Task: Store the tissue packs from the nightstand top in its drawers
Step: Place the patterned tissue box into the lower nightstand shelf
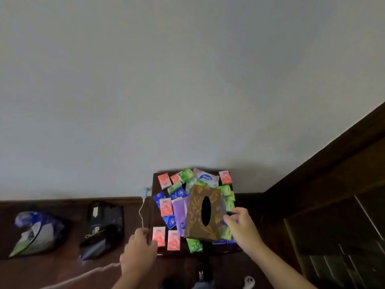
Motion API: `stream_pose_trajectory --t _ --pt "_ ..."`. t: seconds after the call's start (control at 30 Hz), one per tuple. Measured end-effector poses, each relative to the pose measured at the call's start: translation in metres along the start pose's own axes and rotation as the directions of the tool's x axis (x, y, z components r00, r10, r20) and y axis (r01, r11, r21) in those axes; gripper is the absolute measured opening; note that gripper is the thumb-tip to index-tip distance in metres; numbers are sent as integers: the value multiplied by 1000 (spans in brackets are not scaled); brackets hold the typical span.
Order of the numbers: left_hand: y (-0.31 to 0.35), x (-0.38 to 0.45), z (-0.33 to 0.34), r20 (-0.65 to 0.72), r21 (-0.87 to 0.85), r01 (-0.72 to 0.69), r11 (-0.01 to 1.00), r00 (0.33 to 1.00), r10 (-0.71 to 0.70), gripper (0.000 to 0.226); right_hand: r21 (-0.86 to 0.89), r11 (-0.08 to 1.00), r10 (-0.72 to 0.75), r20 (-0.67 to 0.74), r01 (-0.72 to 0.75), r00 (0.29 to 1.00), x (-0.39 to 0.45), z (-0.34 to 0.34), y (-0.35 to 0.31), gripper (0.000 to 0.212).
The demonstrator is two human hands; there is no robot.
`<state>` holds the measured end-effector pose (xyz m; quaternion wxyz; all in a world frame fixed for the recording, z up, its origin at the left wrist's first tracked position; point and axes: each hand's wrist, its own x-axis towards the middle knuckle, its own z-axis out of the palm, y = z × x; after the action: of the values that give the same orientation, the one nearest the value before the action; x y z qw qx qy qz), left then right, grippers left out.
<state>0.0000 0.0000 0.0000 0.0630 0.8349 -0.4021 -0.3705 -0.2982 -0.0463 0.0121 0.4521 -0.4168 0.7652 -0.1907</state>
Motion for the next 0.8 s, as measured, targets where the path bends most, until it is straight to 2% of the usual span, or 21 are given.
stream_pose_trajectory --t 0.07,0.1,0.2,0.27,0.37,0.43,0.57,0.8 --pt "25 8 17 13 43 -97 994 995 97 36 -89 995 48 65 -42 997 26 17 3 26" --pt "37 11 24 38 0 -140 990 989 140 36 -122 989 94 93 -83 991 37 25 3 27" --pt "67 20 48 101 -69 -192 979 975 198 40 -136 955 280 107 -265 954 62 49 6 51" --pt "79 27 61 122 -88 -202 976 970 212 43 -200 934 321 99 -297 942 75 57 11 68" --pt "89 34 78 169 -138 -191 972 962 213 46 -304 905 344 108 -299 933 90 68 18 78" --pt "91 37 85 214 -179 -161 971 957 198 51 -342 892 351 114 -295 929 95 74 22 76" --pt "92 42 90 265 -244 -96 965 951 161 63 -470 855 301 103 -221 948 102 76 24 42" --pt "102 38 80 297 -272 -77 959 942 160 84 -501 853 201 54 -147 978 92 60 9 33"
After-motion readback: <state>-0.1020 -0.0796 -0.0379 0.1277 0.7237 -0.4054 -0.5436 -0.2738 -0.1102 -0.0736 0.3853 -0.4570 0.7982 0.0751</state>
